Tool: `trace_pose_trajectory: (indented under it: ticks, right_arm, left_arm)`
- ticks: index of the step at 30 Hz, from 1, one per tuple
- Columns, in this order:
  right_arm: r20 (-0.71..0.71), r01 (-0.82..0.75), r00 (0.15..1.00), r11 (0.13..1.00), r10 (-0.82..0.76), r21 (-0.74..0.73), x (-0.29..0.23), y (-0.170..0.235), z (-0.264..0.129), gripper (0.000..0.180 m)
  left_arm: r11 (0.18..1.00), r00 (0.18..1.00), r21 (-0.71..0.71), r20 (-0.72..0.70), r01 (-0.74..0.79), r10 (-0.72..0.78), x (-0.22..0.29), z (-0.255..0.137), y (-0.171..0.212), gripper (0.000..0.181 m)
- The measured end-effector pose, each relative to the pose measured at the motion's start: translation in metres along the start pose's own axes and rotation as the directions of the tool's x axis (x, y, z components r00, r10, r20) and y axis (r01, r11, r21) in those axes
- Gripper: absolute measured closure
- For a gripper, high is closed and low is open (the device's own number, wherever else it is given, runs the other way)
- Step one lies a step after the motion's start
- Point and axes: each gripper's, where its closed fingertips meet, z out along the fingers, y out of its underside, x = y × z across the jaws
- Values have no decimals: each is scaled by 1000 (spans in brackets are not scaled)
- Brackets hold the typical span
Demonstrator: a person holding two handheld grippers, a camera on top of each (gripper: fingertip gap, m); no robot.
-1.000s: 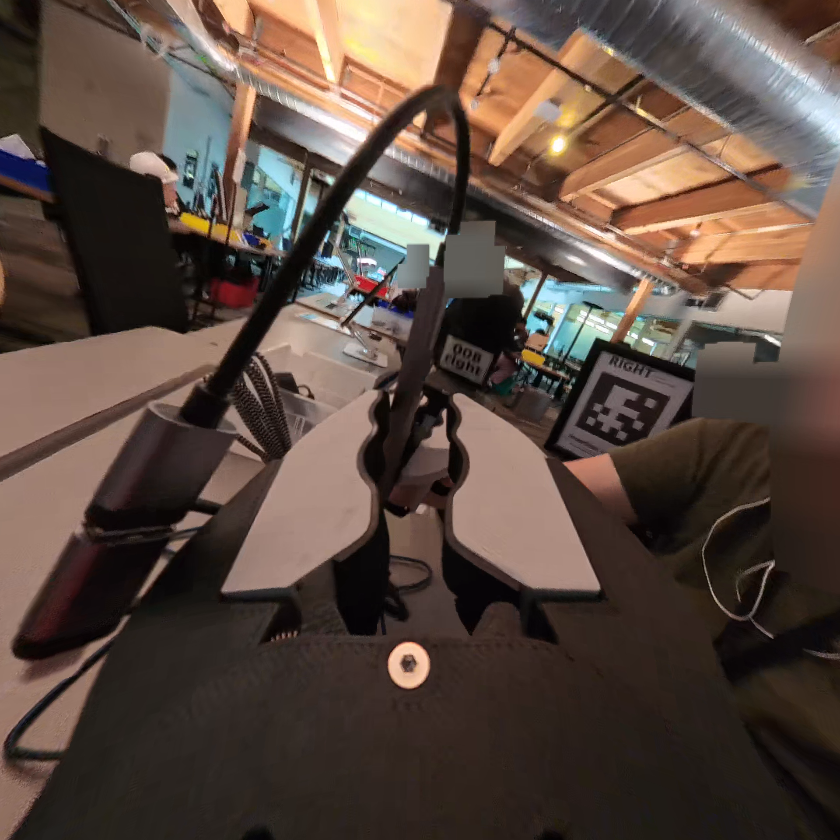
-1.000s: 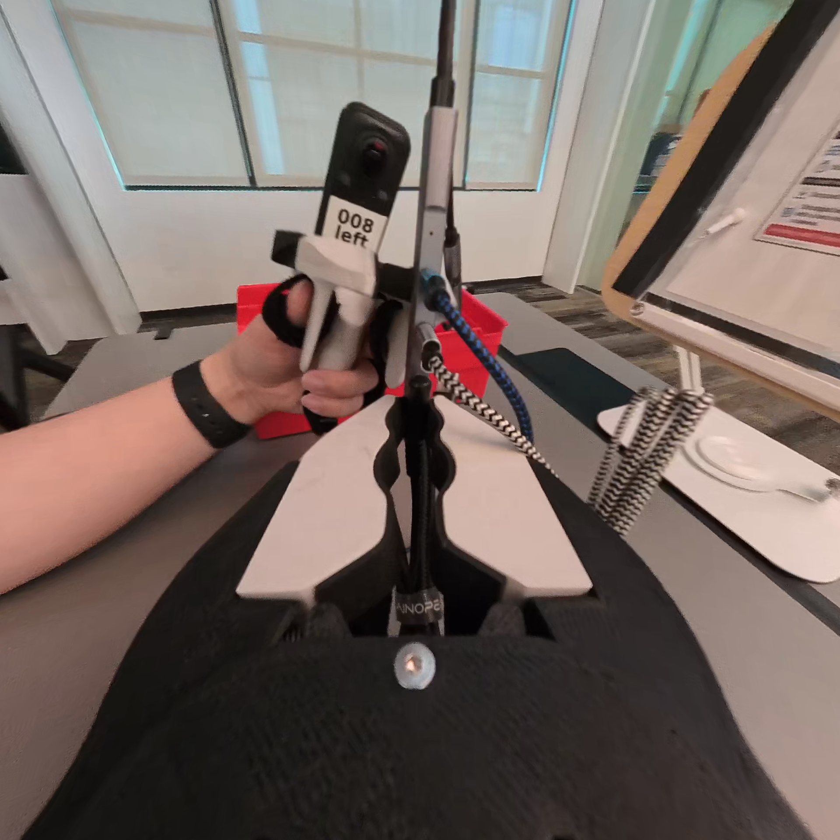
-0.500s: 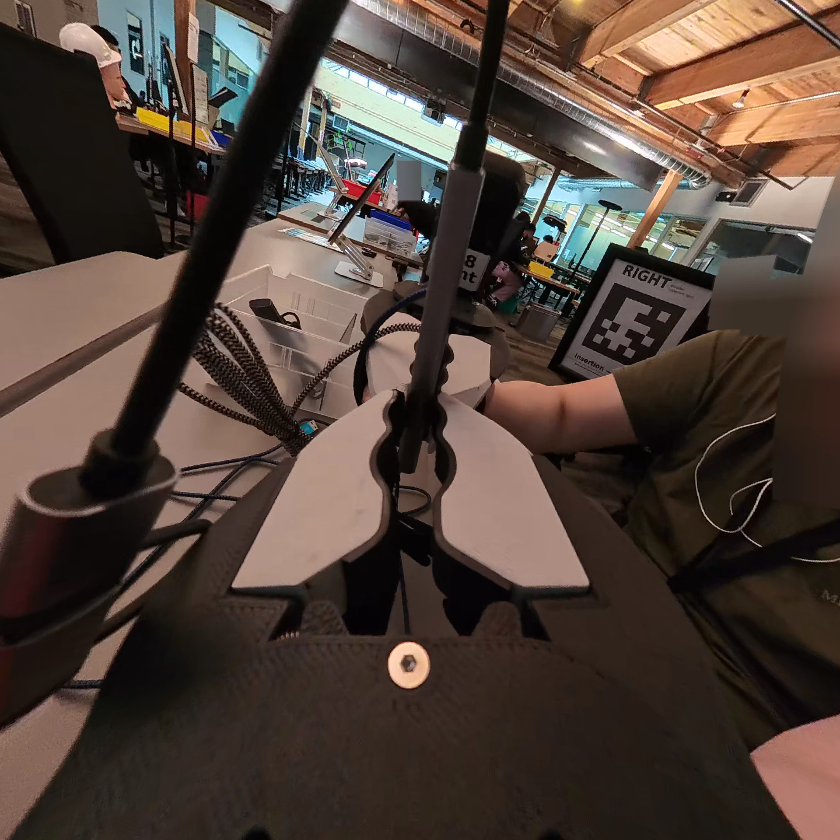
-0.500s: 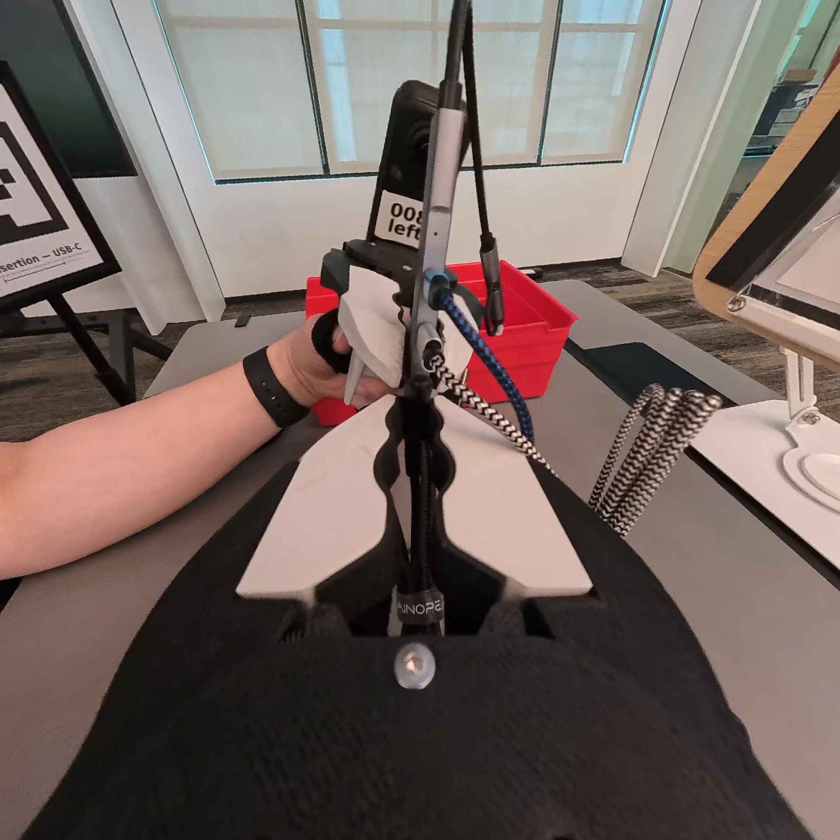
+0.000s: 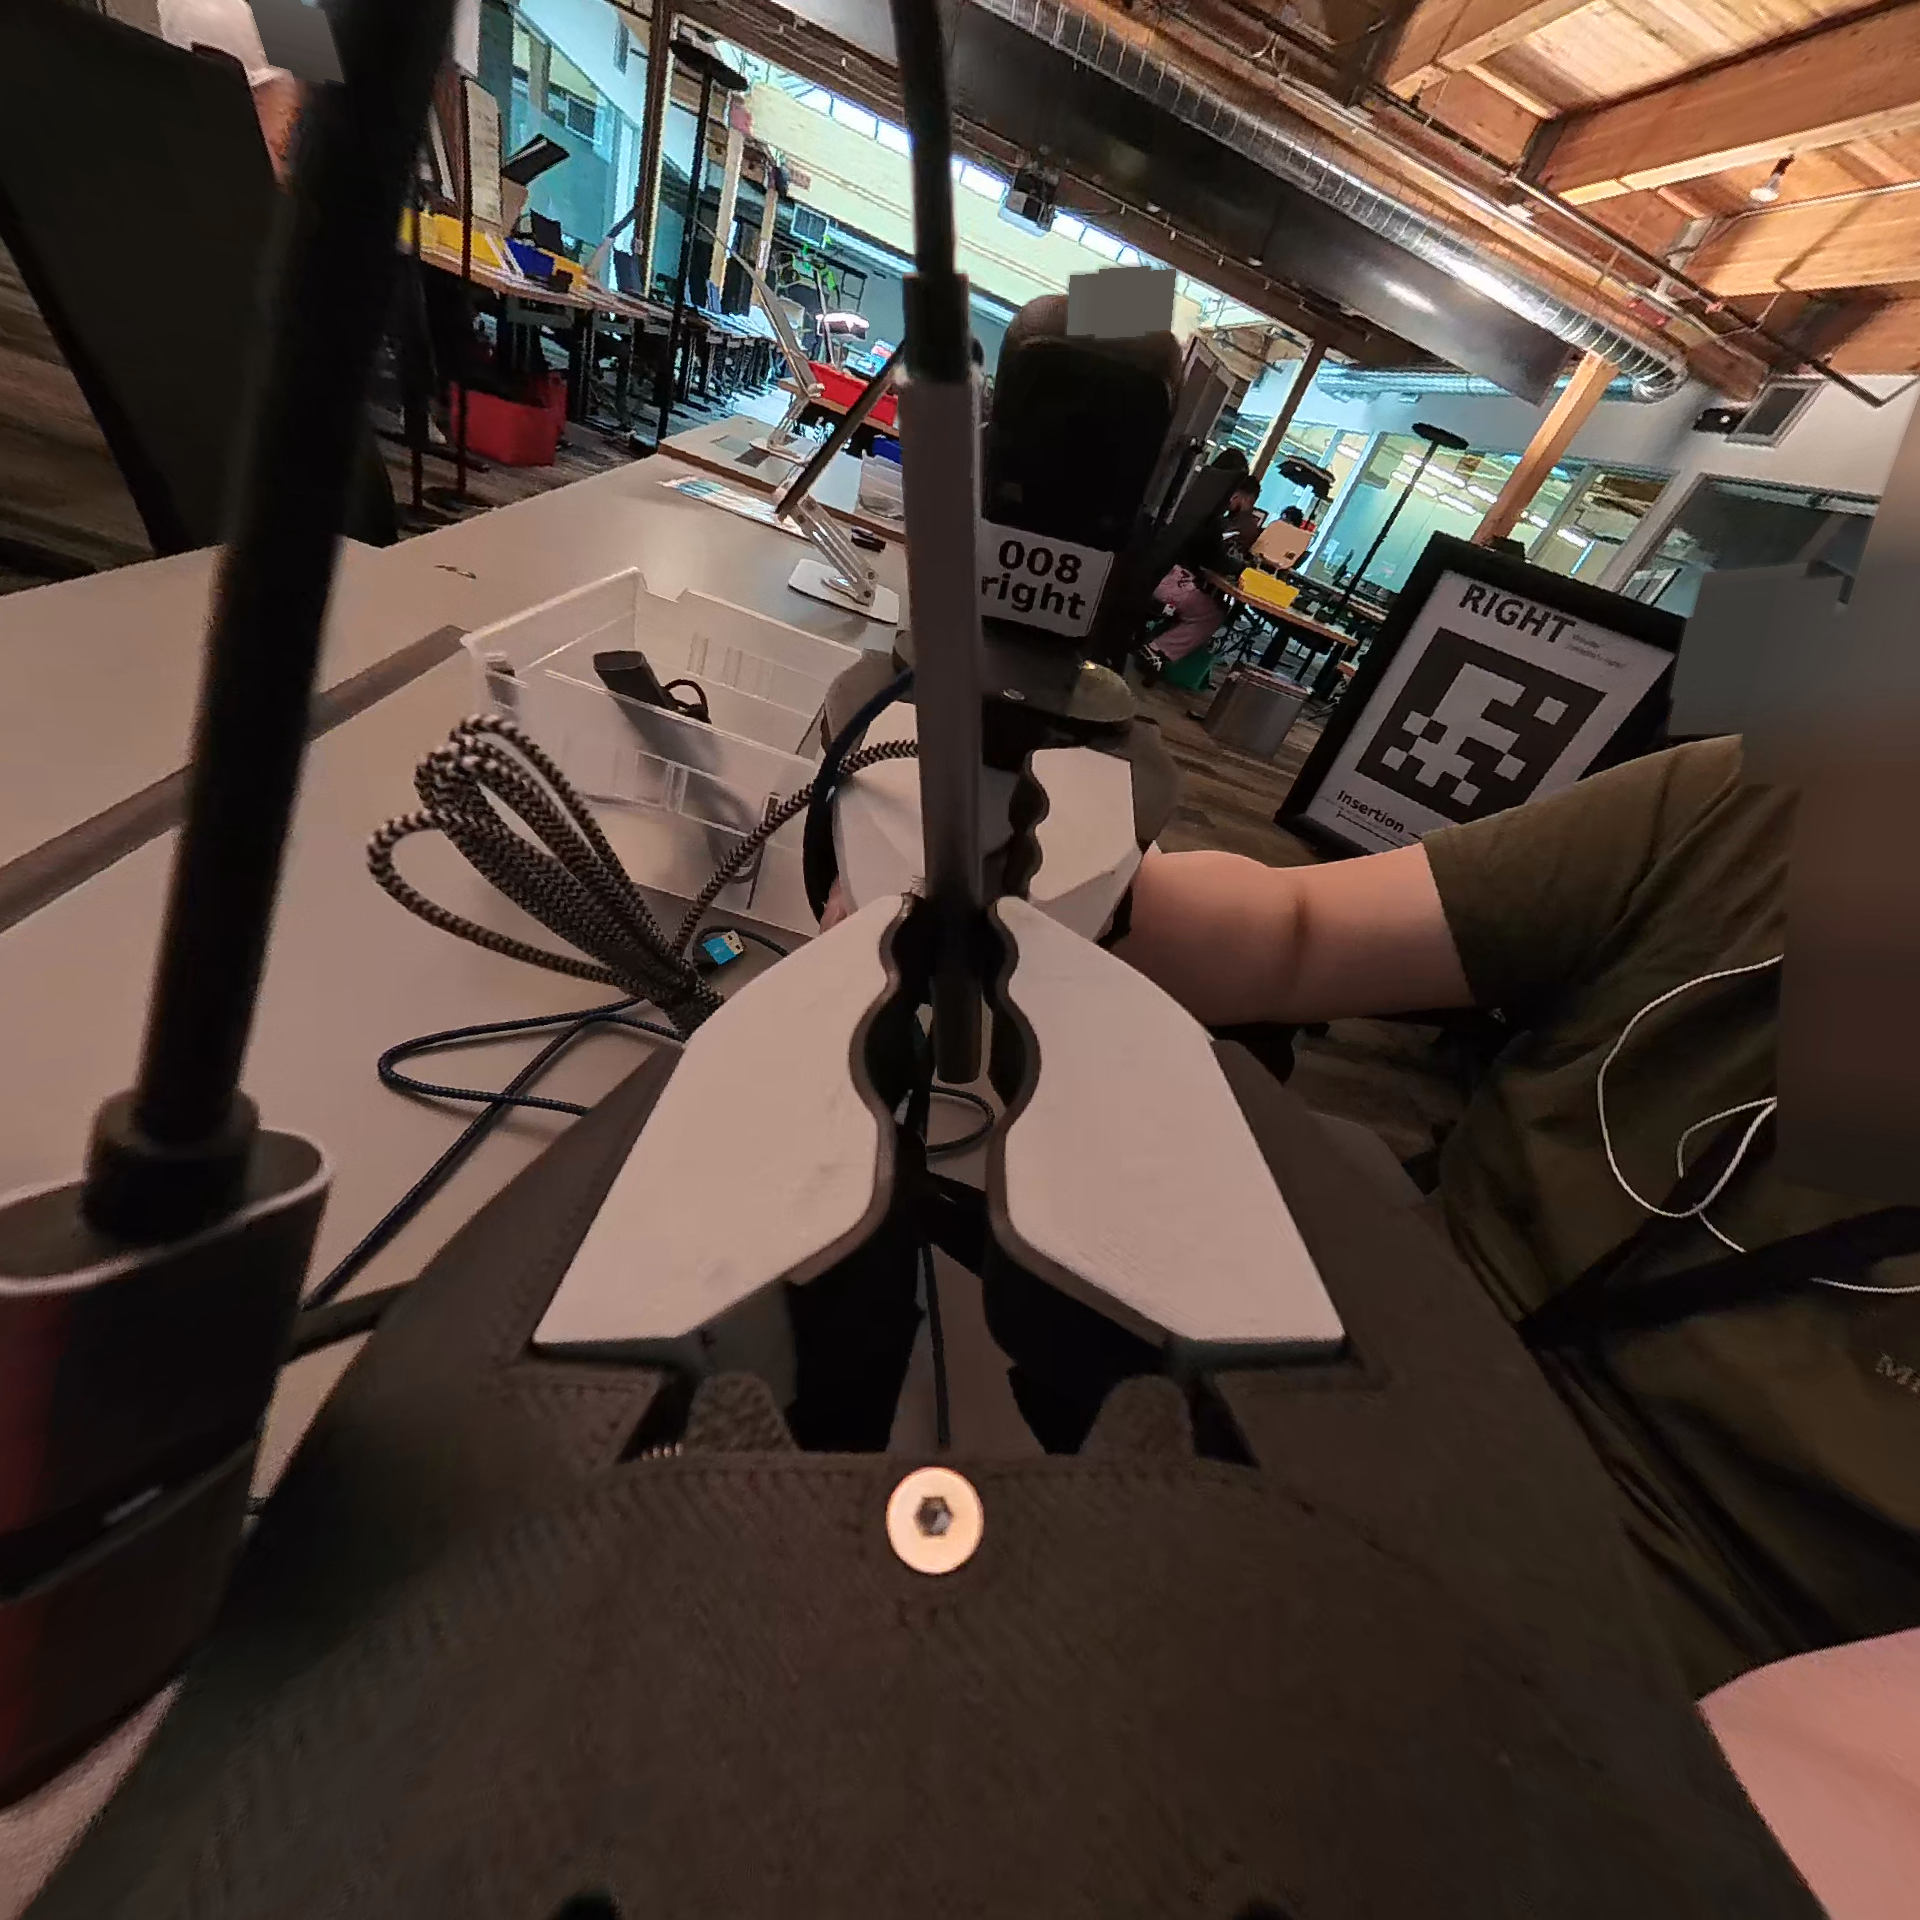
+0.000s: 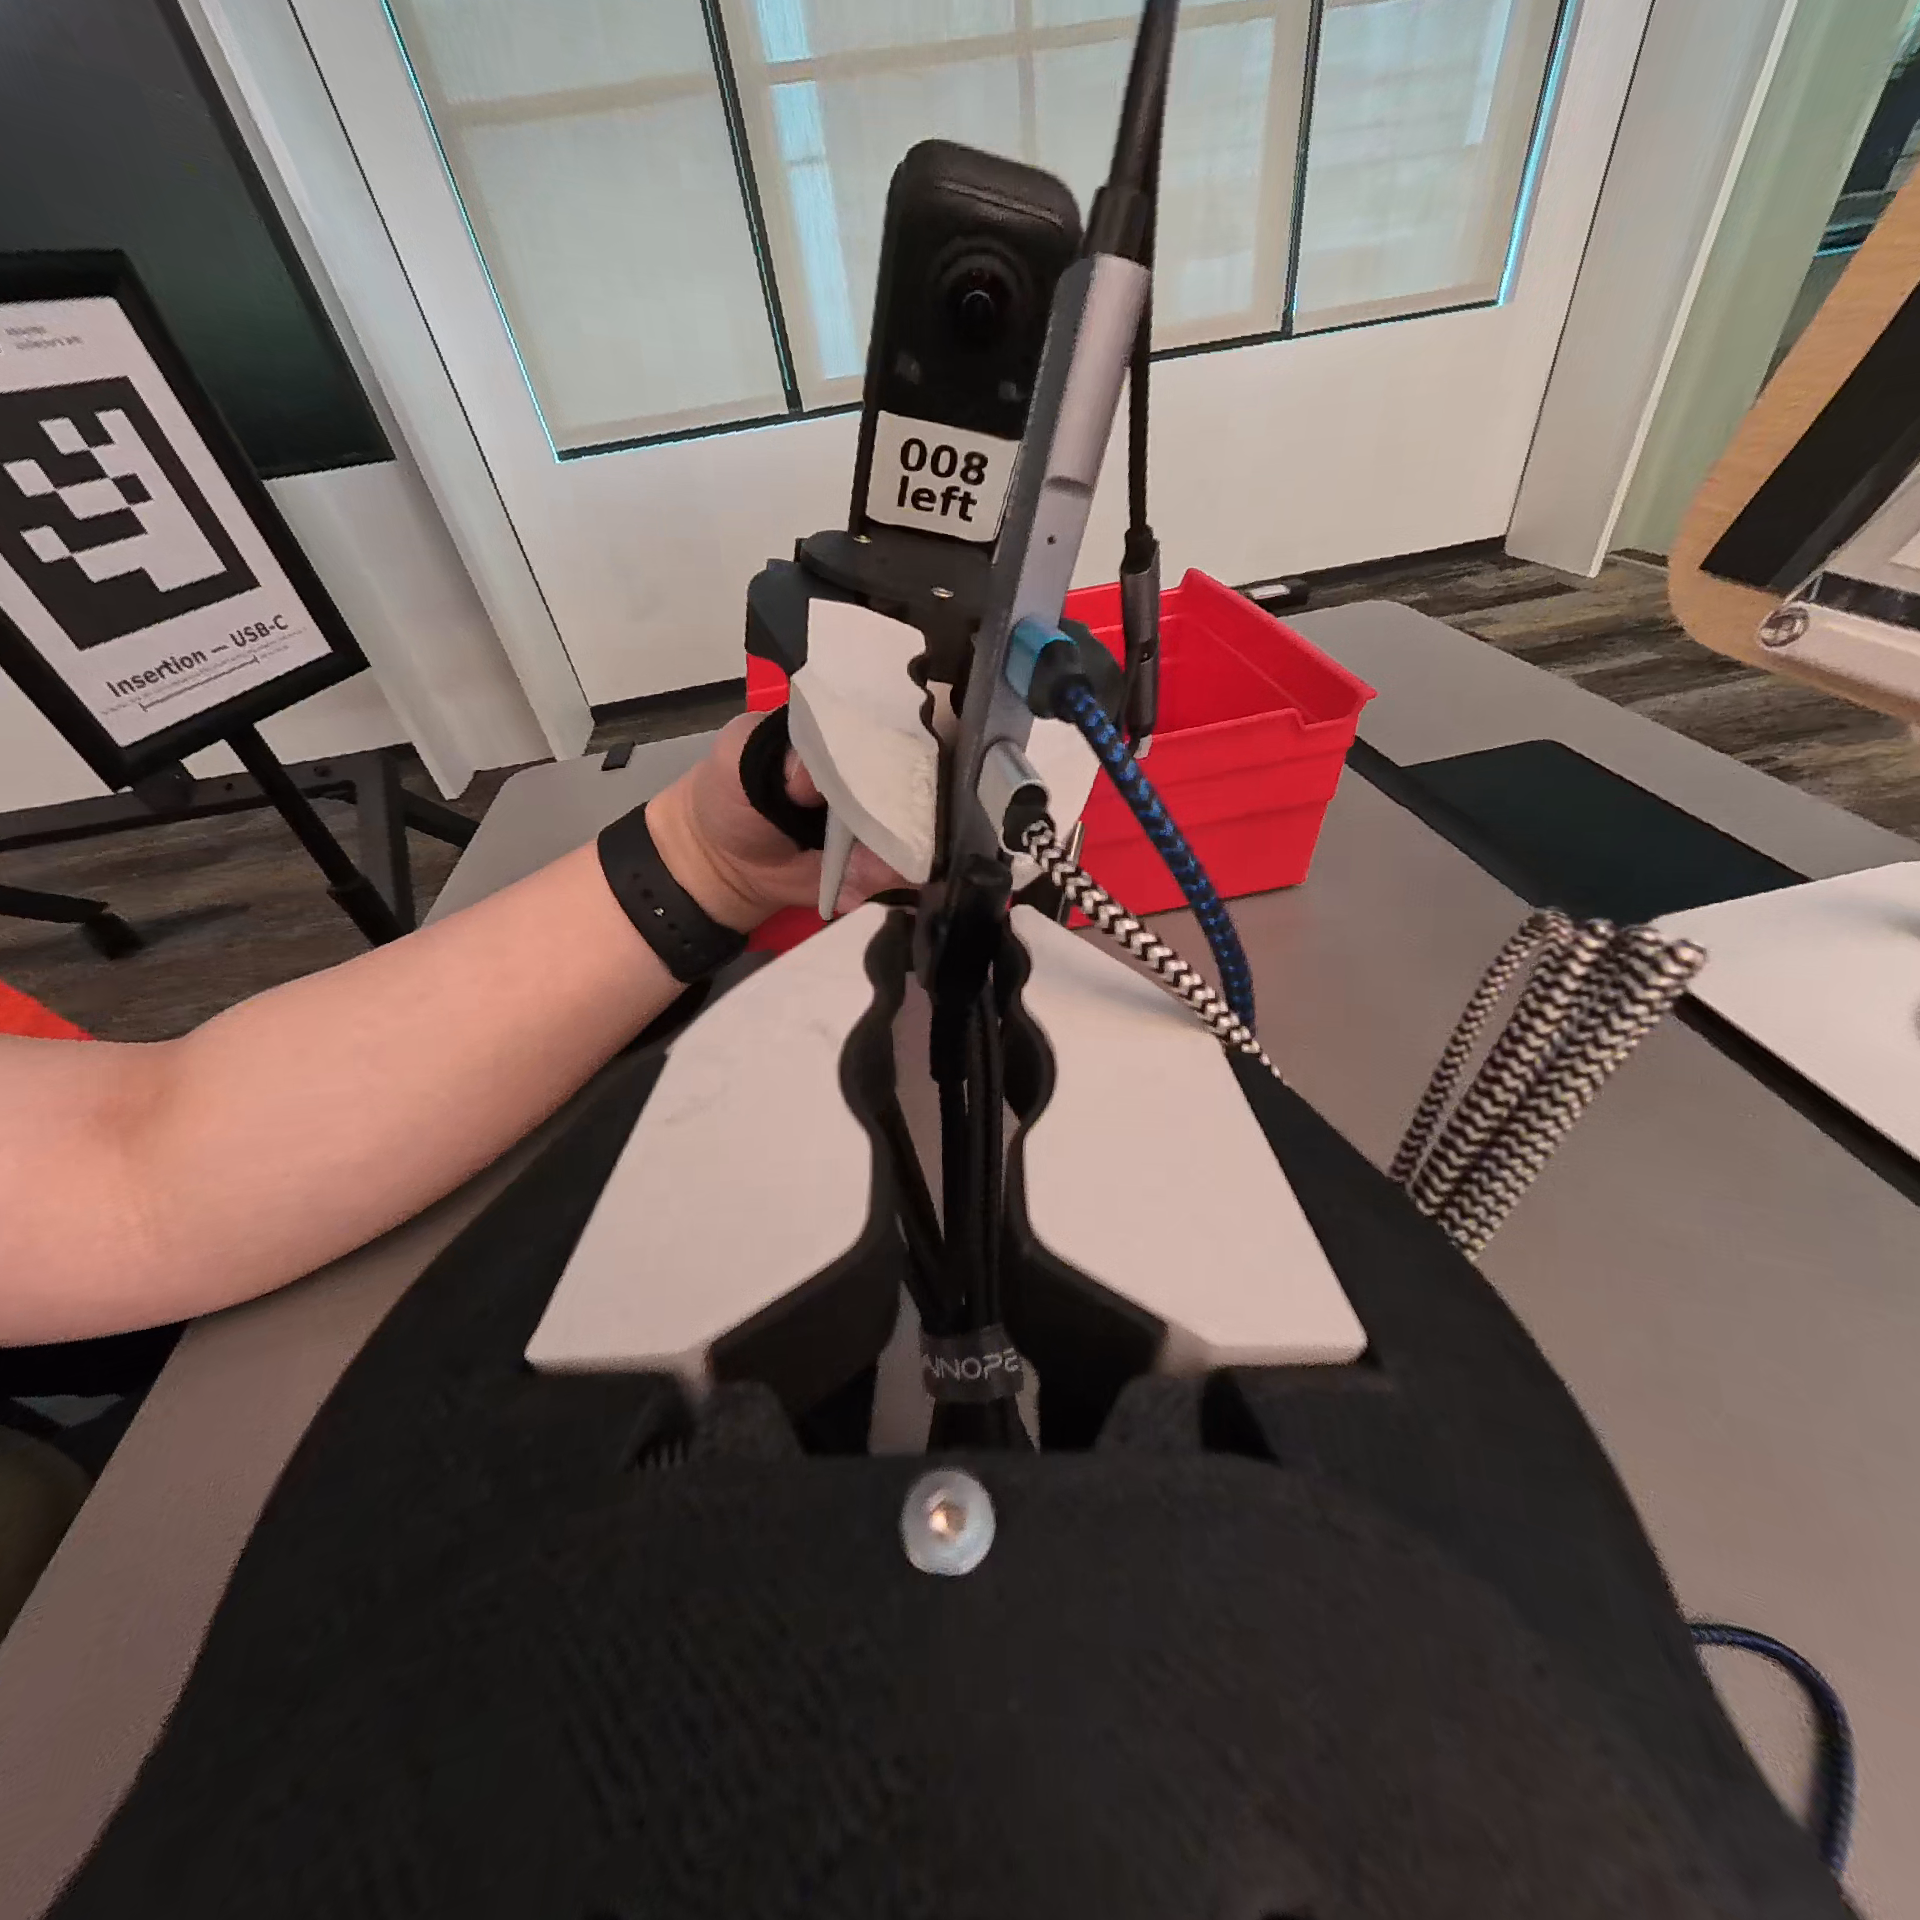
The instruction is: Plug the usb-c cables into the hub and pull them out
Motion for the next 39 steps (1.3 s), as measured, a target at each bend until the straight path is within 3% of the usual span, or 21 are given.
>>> trace_pose_trajectory:
  ticks: [9,14,27,39]
  right_arm:
    - [-71,-142,987,990,143,18,12,-3,-5,165]
    - [-109,-101,989,994,103,29,13,-1,-4,171]
    - [8,-218,976,968,218,126,8,-8,-7,173]
    - [9,-136,991,986,135,93,9,-6,-14,172]
  left_arm:
    - [1000,999,15,30,26,-27,-8,-6,1,171]
    - [999,999,6,33,35,-35,-10,-7,3,171]
    - [999,999,-5,23,34,-34,-5,-7,3,171]
    - [998,998,-10,11,61,-61,-5,2,5,171]
